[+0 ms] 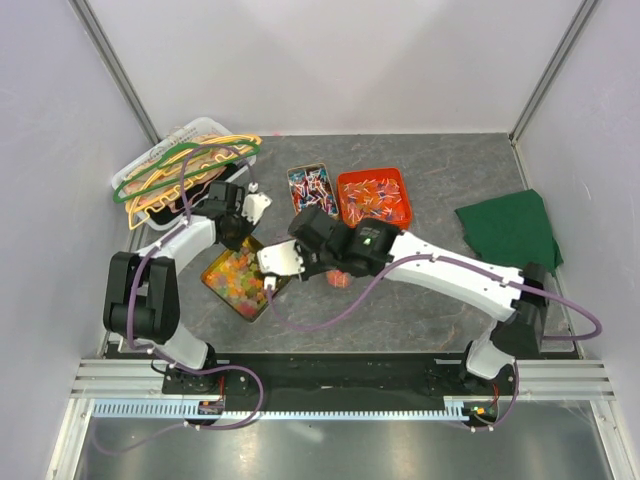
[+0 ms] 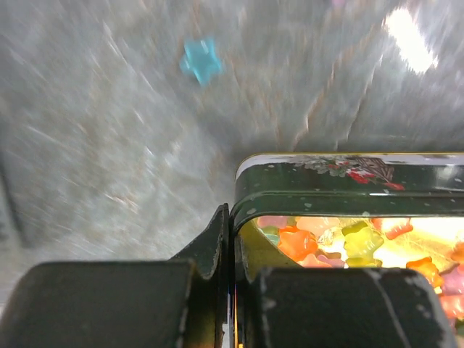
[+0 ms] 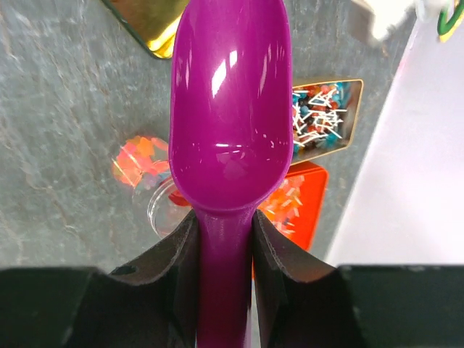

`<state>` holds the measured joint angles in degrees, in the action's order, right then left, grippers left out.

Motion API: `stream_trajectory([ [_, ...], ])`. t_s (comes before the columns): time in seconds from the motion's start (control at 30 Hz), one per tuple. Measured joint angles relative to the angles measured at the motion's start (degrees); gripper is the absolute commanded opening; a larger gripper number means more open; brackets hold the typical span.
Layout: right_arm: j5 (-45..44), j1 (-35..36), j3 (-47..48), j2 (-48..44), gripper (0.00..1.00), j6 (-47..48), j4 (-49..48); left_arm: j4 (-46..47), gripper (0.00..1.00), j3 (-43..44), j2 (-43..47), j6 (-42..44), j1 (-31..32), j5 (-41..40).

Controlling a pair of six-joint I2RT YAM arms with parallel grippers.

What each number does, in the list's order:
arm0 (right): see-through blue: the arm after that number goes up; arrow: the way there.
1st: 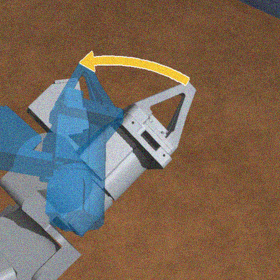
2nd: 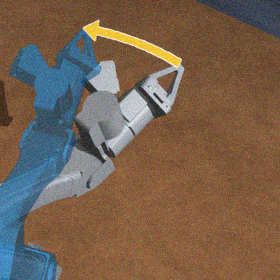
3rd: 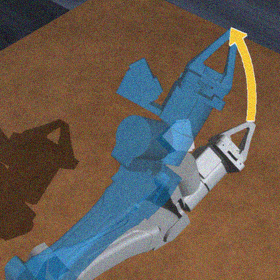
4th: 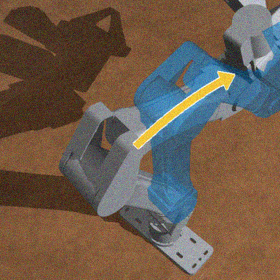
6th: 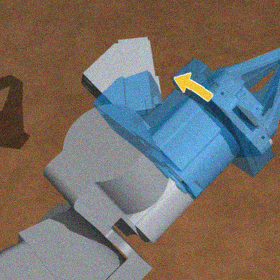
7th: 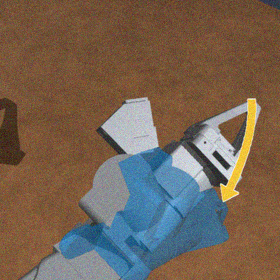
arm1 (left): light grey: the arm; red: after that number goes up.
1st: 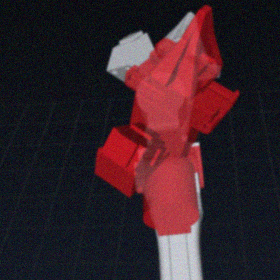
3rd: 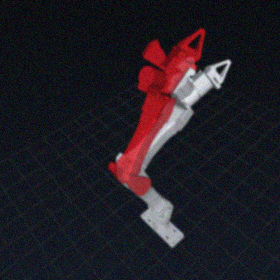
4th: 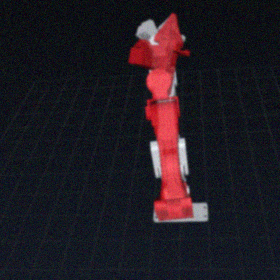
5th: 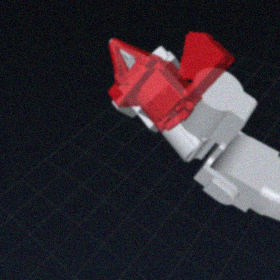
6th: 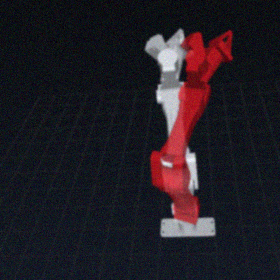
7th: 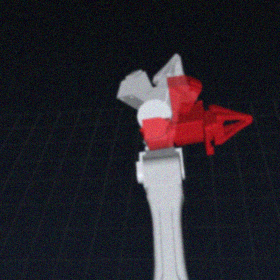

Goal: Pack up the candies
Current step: Scoop the fake candies from the storage box.

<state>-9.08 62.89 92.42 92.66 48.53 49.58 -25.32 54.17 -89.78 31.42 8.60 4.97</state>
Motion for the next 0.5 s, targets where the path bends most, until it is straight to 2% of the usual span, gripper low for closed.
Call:
stream_trajectory([
  [0.23,-11.93,3.76,3.76,8.39,0.00,3.10,-0.22,-2.08,0.02,9.70,-4.11,-5.07,2.45,-3.23],
  [0.5,-22.12,4.13,9.94,19.04,0.00,5.99,-0.20,-3.58,0.02,11.19,-5.11,-9.42,5.66,-8.59],
])
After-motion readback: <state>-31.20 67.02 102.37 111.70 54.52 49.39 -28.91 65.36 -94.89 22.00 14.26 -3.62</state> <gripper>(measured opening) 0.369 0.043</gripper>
